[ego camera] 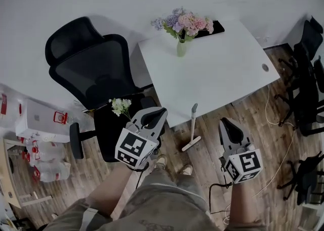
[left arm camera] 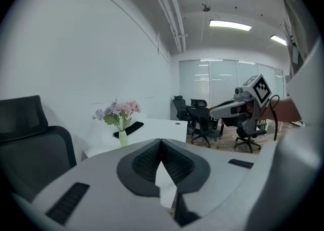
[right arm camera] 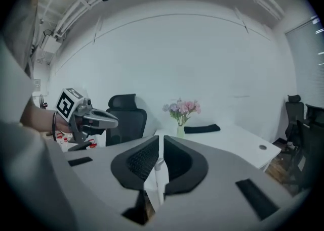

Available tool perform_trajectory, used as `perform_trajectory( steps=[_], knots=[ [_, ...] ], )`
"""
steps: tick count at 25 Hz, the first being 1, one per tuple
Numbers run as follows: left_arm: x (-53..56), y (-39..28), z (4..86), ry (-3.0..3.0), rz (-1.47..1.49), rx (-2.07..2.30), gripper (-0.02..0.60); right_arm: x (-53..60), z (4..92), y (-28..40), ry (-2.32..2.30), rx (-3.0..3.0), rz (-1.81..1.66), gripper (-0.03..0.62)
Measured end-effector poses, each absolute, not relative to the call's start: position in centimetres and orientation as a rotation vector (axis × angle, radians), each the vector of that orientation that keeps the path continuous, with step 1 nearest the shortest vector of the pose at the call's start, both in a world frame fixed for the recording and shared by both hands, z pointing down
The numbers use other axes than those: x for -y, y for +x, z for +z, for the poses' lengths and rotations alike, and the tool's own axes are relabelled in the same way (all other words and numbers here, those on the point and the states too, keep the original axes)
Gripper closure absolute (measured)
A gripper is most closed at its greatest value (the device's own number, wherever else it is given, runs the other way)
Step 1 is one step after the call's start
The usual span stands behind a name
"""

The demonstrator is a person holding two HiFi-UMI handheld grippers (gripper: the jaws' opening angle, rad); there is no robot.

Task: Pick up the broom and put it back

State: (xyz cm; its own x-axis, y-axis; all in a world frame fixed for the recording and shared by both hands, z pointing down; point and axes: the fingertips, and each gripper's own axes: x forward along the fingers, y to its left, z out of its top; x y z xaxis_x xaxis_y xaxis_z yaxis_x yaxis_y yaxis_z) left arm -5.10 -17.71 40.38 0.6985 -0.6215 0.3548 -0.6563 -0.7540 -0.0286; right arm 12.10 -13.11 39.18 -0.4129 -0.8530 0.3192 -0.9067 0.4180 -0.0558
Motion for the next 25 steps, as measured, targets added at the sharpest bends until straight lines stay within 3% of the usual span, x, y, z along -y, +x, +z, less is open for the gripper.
perform_trajectory(
  steps=[10, 25],
  knots=[
    [14.8, -4.2, 34.3, 2.912, 0.475, 1.009, 0.566, 7.1, 29.8, 13.8, 1.764, 2.441, 0.115, 0.554],
    [13.0, -2.1, 32.4, 2.972, 0.469, 0.942, 0.566, 4.5, 28.0, 14.5, 1.811, 2.466, 0.172, 0.556]
  ],
)
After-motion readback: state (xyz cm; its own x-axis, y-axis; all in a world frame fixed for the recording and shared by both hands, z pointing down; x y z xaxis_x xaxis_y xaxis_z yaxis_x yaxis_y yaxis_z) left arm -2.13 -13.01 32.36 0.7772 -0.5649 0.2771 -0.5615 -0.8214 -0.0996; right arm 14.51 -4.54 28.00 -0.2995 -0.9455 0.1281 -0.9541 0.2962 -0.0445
